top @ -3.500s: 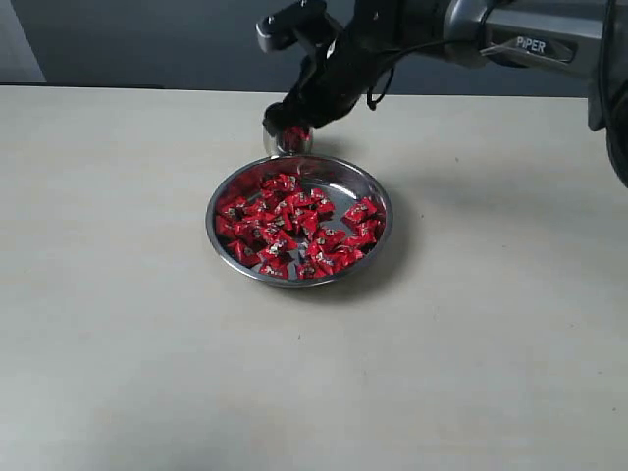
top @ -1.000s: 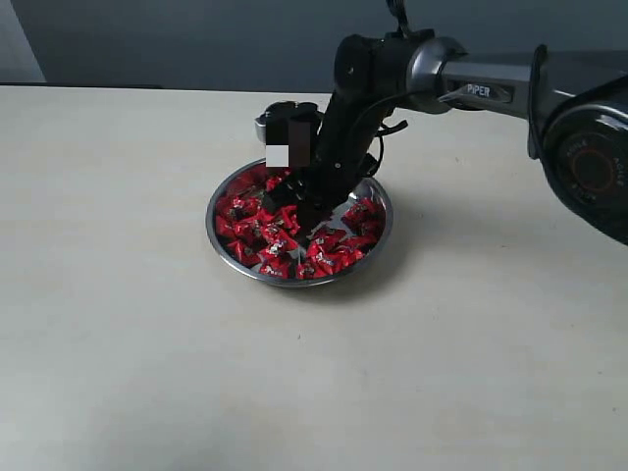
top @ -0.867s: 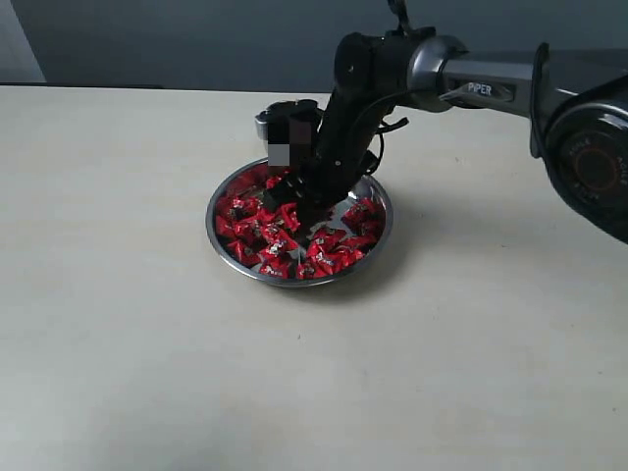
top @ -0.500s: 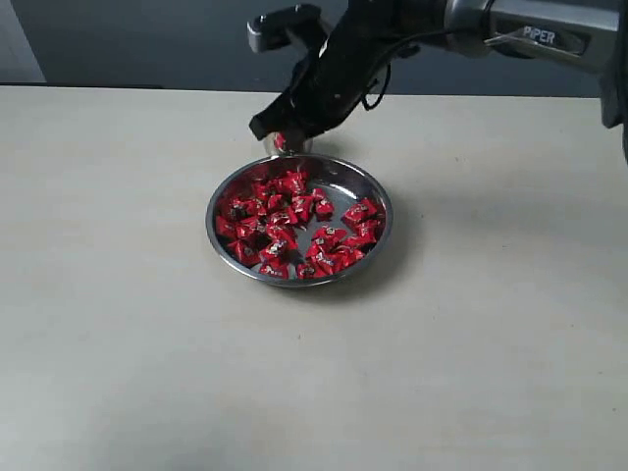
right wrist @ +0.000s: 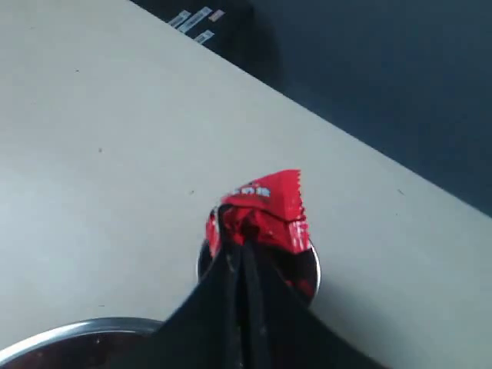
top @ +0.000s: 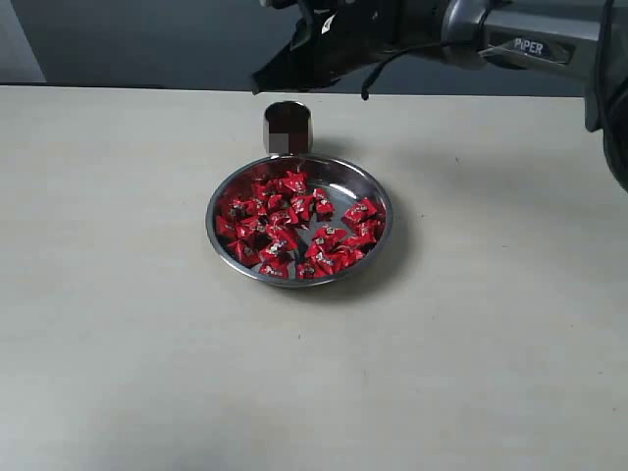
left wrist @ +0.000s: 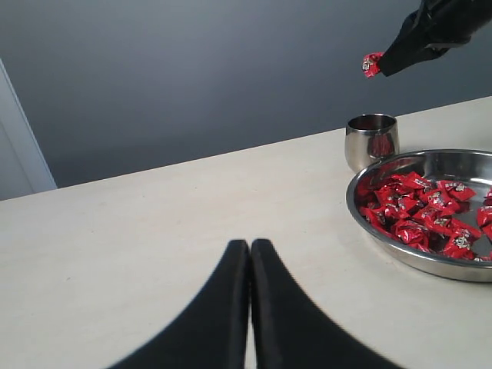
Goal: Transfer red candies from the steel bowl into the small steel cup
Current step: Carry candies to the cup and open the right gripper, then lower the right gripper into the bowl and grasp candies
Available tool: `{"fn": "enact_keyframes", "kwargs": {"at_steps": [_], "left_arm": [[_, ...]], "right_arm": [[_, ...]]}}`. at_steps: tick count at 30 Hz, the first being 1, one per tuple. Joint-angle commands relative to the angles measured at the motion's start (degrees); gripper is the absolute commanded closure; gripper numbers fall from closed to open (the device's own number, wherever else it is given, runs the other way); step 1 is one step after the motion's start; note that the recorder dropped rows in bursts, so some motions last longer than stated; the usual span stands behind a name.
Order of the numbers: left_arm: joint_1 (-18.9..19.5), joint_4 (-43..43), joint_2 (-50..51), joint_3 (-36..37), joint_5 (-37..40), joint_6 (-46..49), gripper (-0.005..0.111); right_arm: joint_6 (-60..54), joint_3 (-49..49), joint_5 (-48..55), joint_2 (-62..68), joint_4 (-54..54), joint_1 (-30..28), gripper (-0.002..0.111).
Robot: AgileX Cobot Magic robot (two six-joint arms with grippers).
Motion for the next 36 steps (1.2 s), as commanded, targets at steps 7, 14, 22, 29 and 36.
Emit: {"fn": "enact_keyframes", "kwargs": {"at_steps": [7, 14, 22, 29, 36], "left_arm": [[0.0, 0.0, -0.3, 0.3, -0.3, -0.1, 0.105], [0.0, 0.0, -0.3, 0.3, -0.3, -0.1, 0.105], [0.0, 0.0, -0.3, 0.3, -0.3, -0.1, 0.105], [0.0, 0.0, -0.3, 0.3, -0.3, -0.1, 0.105], [0.0, 0.0, -0.3, 0.3, -0.3, -0.1, 0.105]], "right_arm": [[-0.3, -0.1, -3.3, 4.6, 4.6, -2.0, 0.104], [1.0, -0.1, 1.7, 3.9, 5.2, -2.1, 0.066], [1.0, -0.1, 25.9, 0.3, 3.2, -2.1, 0.066], [1.0, -0.1, 27.6, 2.4, 0.8, -2.1, 0.066], [1.0, -0.1, 28.0, 5.5, 0.3, -2.1, 0.066]]}}
